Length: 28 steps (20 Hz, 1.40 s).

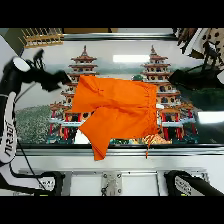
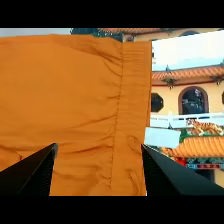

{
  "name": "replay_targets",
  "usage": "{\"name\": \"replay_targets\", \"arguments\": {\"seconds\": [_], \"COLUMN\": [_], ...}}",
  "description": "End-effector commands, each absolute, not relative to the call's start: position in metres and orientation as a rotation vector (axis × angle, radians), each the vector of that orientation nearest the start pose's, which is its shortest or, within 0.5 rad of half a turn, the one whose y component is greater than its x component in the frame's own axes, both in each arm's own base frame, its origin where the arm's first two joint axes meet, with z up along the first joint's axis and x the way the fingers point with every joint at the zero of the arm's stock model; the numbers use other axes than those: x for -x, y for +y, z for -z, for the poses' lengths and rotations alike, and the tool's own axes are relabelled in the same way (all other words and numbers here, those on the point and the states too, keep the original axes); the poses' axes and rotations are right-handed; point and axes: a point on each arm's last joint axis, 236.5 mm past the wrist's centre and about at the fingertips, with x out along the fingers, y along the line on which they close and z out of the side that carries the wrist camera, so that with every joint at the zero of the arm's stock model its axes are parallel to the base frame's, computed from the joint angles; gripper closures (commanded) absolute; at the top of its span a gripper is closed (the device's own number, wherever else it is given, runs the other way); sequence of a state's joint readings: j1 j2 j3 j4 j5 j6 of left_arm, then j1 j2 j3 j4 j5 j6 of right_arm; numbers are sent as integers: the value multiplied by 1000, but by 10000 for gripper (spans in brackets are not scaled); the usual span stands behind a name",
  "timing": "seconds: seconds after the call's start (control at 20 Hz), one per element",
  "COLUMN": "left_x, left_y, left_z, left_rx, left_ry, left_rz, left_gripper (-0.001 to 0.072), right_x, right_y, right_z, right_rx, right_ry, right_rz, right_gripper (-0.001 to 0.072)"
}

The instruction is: Fold the clothes and pants, and hang the long-sleeved shirts on hangers.

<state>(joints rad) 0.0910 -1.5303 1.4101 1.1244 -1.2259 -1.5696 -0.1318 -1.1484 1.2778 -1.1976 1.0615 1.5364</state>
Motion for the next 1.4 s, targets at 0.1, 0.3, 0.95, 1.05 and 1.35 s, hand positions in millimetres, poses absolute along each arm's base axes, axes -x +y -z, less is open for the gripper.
{"name": "replay_targets", "arguments": {"seconds": [0.1, 0.3, 0.95, 1.05, 1.35], "left_x": [-290, -276, -407, -432, -469], "left_y": [-88, -122, -86, -56, -1], "left_z": [96, 117, -29, -57, -41], "left_rx": [534, 638, 577, 520, 370], "left_ry": [1599, 1557, 1108, 999, 1030], "left_rz": [131, 133, 255, 210, 70], "left_gripper": [33, 33, 699, 699, 85], "right_x": [-380, -377, -377, -377, -377], "right_y": [27, 32, 37, 37, 36], "right_z": [-127, -128, -128, -128, -128], "right_rx": [-323, -337, -328, -328, -325], "right_ry": [911, 909, 911, 912, 912], "right_rz": [-127, -141, -155, -155, -152], "right_gripper": [147, 147, 147, 147, 147]}}
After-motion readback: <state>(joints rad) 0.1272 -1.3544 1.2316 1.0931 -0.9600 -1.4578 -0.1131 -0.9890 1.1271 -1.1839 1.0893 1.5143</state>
